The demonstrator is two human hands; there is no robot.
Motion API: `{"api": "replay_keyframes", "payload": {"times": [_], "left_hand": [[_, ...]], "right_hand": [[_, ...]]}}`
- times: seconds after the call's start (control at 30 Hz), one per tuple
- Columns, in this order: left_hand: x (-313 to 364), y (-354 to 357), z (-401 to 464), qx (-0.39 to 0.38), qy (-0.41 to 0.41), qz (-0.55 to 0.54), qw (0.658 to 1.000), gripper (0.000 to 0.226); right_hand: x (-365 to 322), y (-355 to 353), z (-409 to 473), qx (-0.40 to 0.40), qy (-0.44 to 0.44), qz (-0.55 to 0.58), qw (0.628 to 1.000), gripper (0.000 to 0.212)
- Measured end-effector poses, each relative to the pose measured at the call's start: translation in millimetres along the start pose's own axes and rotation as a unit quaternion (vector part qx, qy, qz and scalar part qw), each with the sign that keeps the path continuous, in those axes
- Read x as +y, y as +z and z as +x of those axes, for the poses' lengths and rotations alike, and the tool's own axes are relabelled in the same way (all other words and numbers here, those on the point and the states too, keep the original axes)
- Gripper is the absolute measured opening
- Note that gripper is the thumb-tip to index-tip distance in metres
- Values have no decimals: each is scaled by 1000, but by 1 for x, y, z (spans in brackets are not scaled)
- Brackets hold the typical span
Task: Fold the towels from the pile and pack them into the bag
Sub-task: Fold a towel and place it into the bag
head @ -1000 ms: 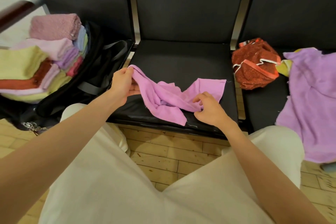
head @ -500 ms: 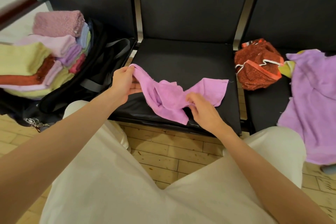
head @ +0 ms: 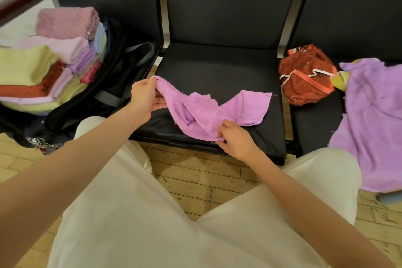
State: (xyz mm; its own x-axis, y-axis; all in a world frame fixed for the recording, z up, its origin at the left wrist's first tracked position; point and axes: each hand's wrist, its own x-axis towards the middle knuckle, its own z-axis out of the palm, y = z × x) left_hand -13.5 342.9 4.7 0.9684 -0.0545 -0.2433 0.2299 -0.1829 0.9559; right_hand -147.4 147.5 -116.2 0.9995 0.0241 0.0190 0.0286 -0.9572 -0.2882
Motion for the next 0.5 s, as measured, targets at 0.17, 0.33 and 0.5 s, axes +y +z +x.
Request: {"api": "replay_keyframes", "payload": {"times": [0.17,0.33,0.5], "left_hand": [[-9,-18,12,30,39,76,996,27],[-15,-44,21,10,156,352,923,28],[14,-52,34,65,219,428,874,15]], "right_hand": [[7,-16,-6,55,69,39,995,16],[17,-53,-15,229,192,76,951,10],[15,-102,-6,289,171,73,939,11]]}}
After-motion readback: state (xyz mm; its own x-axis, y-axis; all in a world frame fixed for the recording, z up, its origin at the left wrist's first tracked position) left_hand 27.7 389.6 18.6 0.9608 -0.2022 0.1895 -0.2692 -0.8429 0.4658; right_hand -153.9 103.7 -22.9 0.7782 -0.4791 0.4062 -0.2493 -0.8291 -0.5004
